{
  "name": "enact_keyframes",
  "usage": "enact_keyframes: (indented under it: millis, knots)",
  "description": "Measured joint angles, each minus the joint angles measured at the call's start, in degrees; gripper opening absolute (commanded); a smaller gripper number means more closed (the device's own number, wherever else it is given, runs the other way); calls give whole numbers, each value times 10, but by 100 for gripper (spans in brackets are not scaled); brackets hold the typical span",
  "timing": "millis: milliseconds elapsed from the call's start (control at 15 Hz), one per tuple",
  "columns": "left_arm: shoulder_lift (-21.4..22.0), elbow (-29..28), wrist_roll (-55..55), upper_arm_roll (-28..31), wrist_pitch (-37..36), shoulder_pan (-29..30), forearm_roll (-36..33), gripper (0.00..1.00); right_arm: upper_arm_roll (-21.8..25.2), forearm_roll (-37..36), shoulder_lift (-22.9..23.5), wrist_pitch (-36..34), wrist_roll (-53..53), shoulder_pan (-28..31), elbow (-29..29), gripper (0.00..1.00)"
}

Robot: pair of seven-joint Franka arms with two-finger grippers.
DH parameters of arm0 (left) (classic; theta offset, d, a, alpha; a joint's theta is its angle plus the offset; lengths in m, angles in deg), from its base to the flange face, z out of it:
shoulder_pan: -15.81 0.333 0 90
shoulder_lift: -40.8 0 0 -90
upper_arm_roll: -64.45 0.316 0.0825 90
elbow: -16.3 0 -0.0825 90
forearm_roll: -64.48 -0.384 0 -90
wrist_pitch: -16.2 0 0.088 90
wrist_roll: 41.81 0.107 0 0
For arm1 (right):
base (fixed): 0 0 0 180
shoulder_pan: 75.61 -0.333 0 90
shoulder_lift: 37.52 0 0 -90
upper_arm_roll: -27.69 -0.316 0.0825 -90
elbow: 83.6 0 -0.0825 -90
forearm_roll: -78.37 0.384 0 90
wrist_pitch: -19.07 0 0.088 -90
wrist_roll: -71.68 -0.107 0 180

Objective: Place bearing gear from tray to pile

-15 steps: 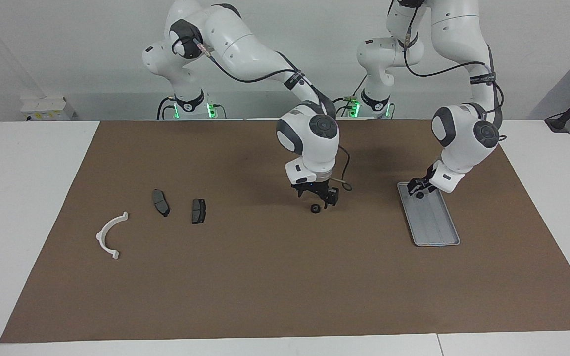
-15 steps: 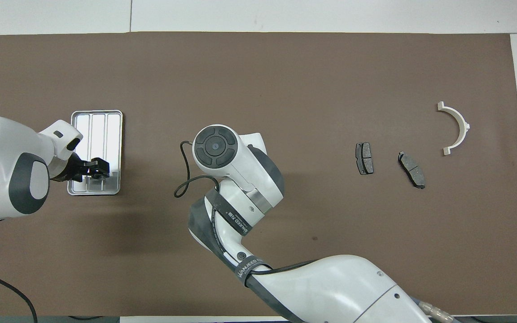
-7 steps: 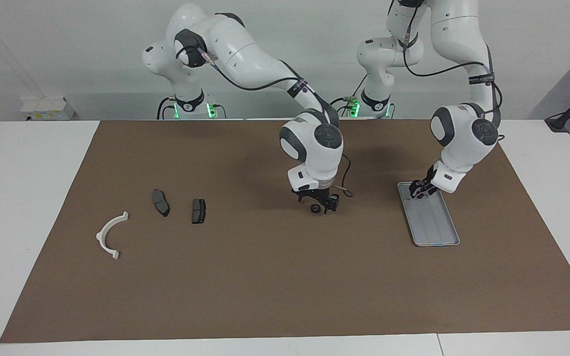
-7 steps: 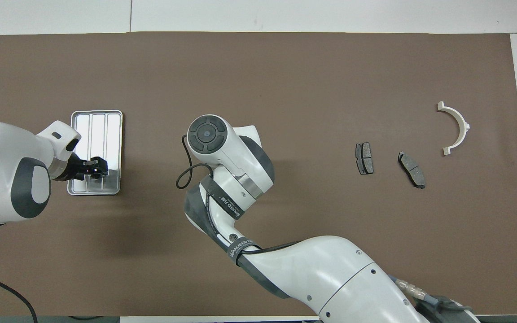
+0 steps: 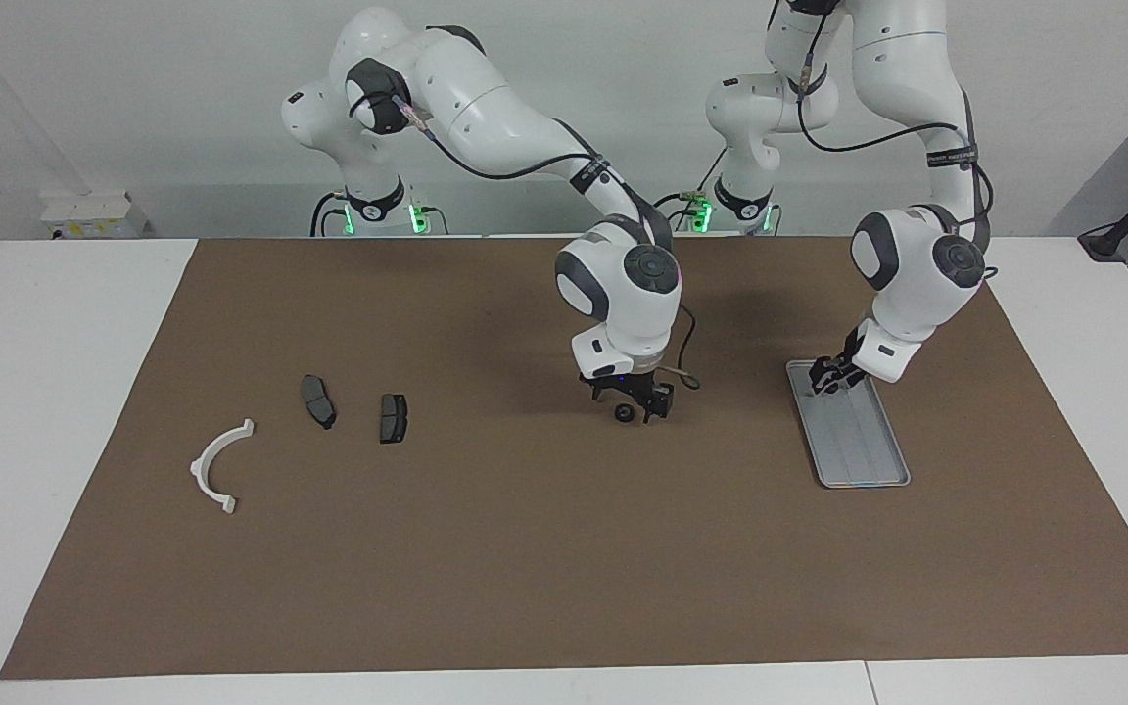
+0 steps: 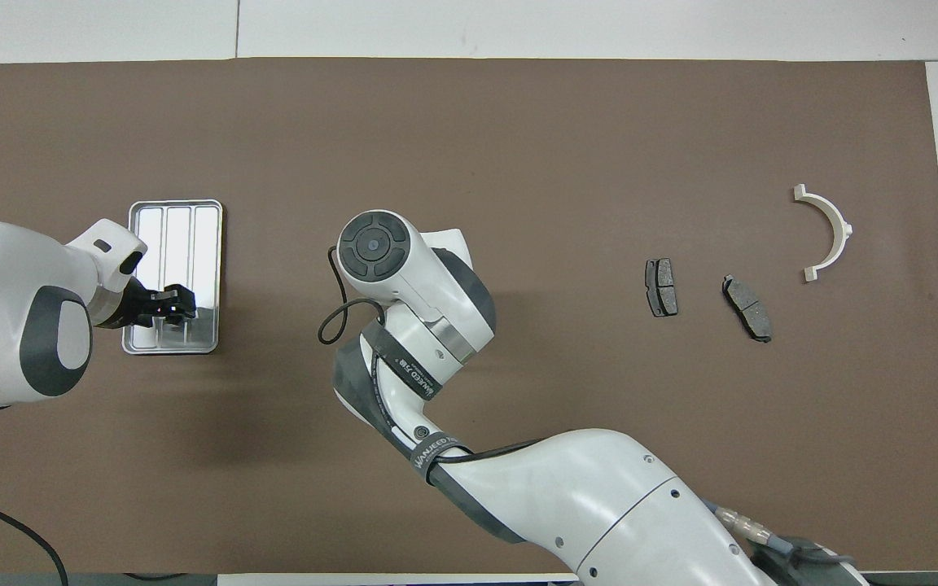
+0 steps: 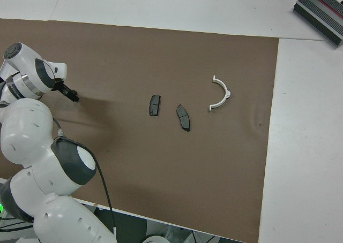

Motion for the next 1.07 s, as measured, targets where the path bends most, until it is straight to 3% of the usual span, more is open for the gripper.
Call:
enact_keyframes:
  millis: [134,268,535,803,1070]
  knots:
    - [1,-3,-4,0,7,0,0,23,0,0,3,2,0,-2,0,87]
    - [4,-3,-6,1,4,0,-1,2,1,0,4,5,0,-2,0,81]
    - [6,10,-18,-1,-32,-1,-1,2,2,-1,4,9,0,-1,0,70]
    - [18,94,-61,-3,-134,-1,-1,2,2,-1,2,9,0,0,2,58]
    - [21,135,-127,-12,-155,-20,-1,1,2,-1,2,8,0,1,2,48]
